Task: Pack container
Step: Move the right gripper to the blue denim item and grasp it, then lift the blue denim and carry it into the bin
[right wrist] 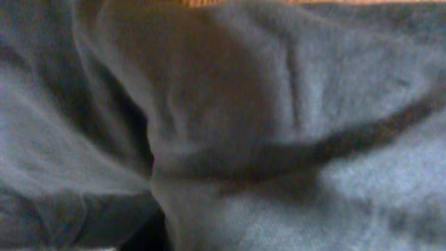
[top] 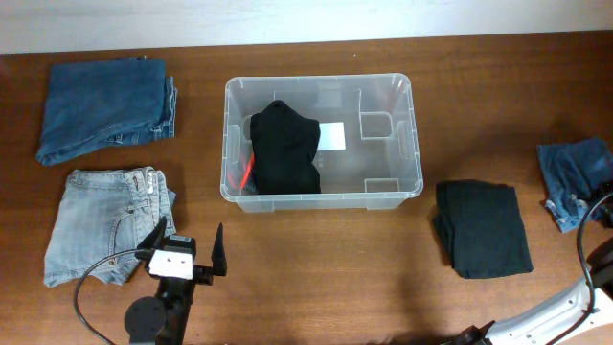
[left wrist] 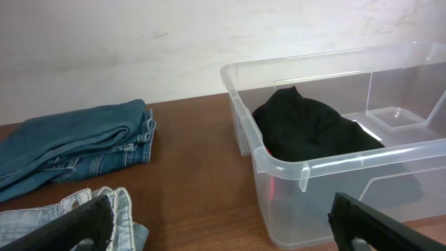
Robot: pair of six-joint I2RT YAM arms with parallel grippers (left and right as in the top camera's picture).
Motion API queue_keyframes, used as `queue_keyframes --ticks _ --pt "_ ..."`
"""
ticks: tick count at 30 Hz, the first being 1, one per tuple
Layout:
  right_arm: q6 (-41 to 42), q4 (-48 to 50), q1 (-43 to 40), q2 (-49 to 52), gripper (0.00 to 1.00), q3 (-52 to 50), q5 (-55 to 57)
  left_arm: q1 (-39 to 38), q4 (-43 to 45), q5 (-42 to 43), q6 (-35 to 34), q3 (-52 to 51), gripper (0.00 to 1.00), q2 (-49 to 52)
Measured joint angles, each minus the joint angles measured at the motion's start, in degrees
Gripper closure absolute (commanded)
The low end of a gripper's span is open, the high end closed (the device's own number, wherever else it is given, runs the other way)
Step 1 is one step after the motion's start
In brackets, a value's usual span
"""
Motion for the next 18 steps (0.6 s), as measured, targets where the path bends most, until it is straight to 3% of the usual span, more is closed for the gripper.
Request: queue_keyframes --ticks 2,8,12,18 --pt "0.0 0.1 0.0 0.1 0.89 0.0 -1.3 0.0 0.0 0.0 0.0 0.0 0.01 0.0" --pt "-1.2 -2.8 0.3 0.3 0.96 0.6 -9.2 0.0 0.0 0.0 0.0 0.0 0.01 0.0" --pt "-2.6 -6.0 1.2 -1.2 0.96 2.3 -11.9 0.0 0.0 0.0 0.0 0.0 0.01 0.0" --pt "-3.4 -5.9 6.4 -13.6 0.96 6.0 -24.5 0.0 0.0 0.0 0.0 0.0 0.01 0.0"
